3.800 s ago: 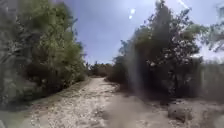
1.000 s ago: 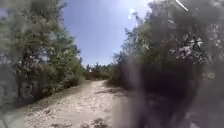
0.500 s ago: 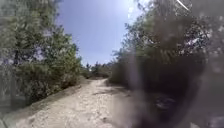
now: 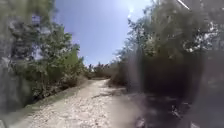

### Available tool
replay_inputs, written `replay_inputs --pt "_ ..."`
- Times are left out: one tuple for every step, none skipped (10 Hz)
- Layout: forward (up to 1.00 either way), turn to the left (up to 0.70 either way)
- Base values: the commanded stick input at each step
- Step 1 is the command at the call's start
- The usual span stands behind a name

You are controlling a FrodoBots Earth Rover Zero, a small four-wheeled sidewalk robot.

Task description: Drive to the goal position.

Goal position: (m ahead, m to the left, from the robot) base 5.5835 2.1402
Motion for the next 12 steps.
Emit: replay_inputs --pt "0.7 0.0" --pt "0.7 0.0" --pt "0.7 0.06" --pt "0.7 0.14" --pt "0.7 0.14" --pt "0.7 0.14" --pt "0.7 0.1" --pt "0.7 0.0" --pt "0.7 0.0" --pt "0.7 0.0" --pt "0.7 0.0" --pt "0.7 0.0"
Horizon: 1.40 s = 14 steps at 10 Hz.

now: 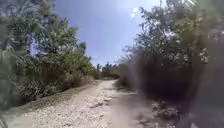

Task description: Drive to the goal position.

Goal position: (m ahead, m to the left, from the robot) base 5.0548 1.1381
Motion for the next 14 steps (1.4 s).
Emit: replay_inputs --pt "0.7 0.0" --pt "0.7 0.0" --pt "0.7 0.0" --pt "0.7 0.0" --pt "0.7 0.0" --pt "0.7 0.0" --pt "0.7 0.0" --pt "0.7 0.0" --pt "0.7 0.0" --pt "0.7 0.0" --pt "0.7 0.0" --pt "0.7 0.0" --pt "0.7 0.0" --pt "0.7 0.0"
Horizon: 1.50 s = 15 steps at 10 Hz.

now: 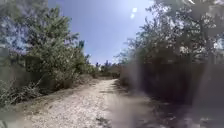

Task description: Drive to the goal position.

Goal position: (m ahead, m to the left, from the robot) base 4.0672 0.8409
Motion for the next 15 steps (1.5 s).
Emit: replay_inputs --pt "0.7 0.0" --pt "0.7 0.0" --pt "0.7 0.0" --pt "0.7 0.0" --pt "0.7 0.0" --pt "0.7 0.0" --pt "0.7 0.0" --pt "0.7 0.0" --pt "0.7 0.0" --pt "0.7 0.0" --pt "0.7 0.0" --pt "0.7 0.0" --pt "0.7 0.0" --pt "0.7 0.0" --pt "0.7 0.0"
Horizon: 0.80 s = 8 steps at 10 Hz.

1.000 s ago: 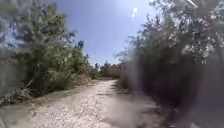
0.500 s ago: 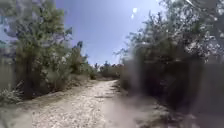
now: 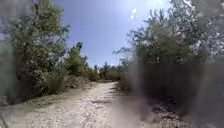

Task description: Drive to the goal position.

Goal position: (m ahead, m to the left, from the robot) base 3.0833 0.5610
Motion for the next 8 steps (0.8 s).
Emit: replay_inputs --pt "0.7 0.0" --pt "0.7 0.0" --pt "0.7 0.0" --pt "0.7 0.0" --pt "0.7 0.0" --pt "0.7 0.0" --pt "0.7 0.0" --pt "0.7 0.0"
